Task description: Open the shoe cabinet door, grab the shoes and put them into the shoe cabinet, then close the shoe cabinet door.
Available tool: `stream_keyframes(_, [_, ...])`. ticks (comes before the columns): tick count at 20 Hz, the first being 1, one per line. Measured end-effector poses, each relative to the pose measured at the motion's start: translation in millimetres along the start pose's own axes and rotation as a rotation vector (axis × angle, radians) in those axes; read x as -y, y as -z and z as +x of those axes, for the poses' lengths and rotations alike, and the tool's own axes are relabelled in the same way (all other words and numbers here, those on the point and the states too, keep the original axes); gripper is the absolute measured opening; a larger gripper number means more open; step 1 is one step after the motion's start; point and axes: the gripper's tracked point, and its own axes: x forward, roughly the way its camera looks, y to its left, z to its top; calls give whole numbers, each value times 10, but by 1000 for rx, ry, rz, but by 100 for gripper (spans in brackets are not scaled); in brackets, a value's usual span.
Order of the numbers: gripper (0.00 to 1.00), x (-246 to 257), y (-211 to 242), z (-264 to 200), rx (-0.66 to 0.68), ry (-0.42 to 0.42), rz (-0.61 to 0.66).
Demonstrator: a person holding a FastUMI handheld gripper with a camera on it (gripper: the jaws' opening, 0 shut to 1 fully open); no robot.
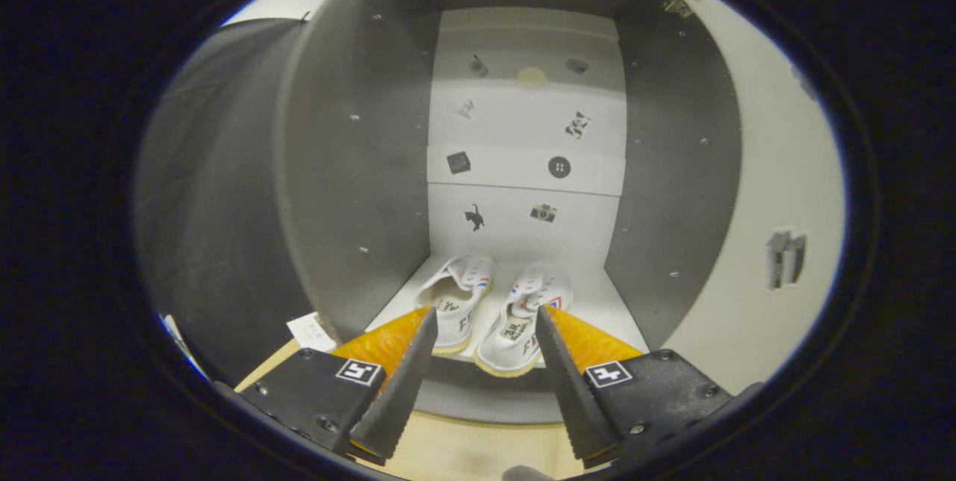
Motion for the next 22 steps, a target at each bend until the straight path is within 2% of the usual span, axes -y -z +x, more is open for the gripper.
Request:
stream_keyframes(2, [100,-61,-7,-384,27,-7,-9])
stream_keyframes(6, [100,-83,28,-1194,71,-4,24])
stream_keyframes(11, [100,229,106,-2256,117,14,33])
stream_keyframes(13, [100,497,141,-2705,140,76,8])
stream_keyframes(17, [100,839,202,-3444,176,130,-12])
stream_keyframes(22, [100,1594,464,-3948,169,208,62])
